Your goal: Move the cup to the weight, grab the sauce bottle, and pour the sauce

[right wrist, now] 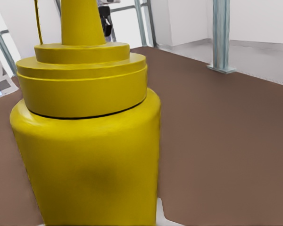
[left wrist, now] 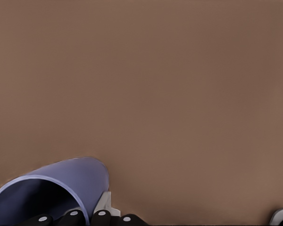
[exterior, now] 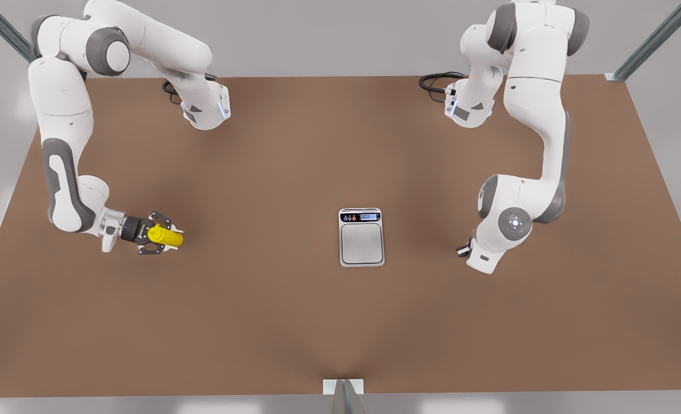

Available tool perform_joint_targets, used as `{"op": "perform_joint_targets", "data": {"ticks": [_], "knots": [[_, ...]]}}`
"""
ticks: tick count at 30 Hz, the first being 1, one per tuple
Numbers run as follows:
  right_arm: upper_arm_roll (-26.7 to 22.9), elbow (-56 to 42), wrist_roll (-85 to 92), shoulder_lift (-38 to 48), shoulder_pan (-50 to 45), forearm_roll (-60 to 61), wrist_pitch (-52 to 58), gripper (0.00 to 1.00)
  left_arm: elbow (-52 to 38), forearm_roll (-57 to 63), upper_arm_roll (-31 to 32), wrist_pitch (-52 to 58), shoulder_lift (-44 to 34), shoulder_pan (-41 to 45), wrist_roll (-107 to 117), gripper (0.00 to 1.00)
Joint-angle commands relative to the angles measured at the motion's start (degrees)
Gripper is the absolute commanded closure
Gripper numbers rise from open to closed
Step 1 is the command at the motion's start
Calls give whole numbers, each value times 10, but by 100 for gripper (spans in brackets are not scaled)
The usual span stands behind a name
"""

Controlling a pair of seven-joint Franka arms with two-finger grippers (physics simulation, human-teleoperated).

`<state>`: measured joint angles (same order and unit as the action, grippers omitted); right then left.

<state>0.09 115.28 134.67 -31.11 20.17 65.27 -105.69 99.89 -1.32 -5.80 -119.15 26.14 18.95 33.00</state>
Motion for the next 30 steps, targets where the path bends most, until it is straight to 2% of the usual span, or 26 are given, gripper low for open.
{"op": "perform_joint_targets", "data": {"ticks": [1, 5, 8, 13, 20, 21, 22, 25, 30], "knots": [[0, -3, -2, 0, -1, 0, -2, 42, -4, -30, 7, 0, 1, -1, 12, 79], [0, -15, -19, 3, -30, 0, -36, 42, -46, -30, 18, -2, 33, 21, 84, 79], [0, -19, -106, 45, -77, -16, -86, 42, -73, -30, 33, -6, 60, 37, 133, 79], [1, -49, -265, 63, -139, -90, -151, 42, -133, -30, 33, -6, 108, 93, 242, 79], [-4, -63, -374, 83, -256, -134, -266, 42, -175, -29, 68, -6, 129, 119, 341, 79], [-4, -66, -399, 82, -262, -185, -279, 42, -176, -29, 68, -6, 130, 122, 348, 79], [1, -70, -498, 90, -266, -289, -301, 42, -176, -29, 68, -6, 131, 130, 350, 79], [-1, -69, -572, 91, -326, -312, -346, 42, -193, -29, 69, -6, 138, 137, 378, 79], [-2, -71, -822, 91, -400, -500, -424, 42, -230, -28, 76, -7, 170, 172, 427, 79]]}}
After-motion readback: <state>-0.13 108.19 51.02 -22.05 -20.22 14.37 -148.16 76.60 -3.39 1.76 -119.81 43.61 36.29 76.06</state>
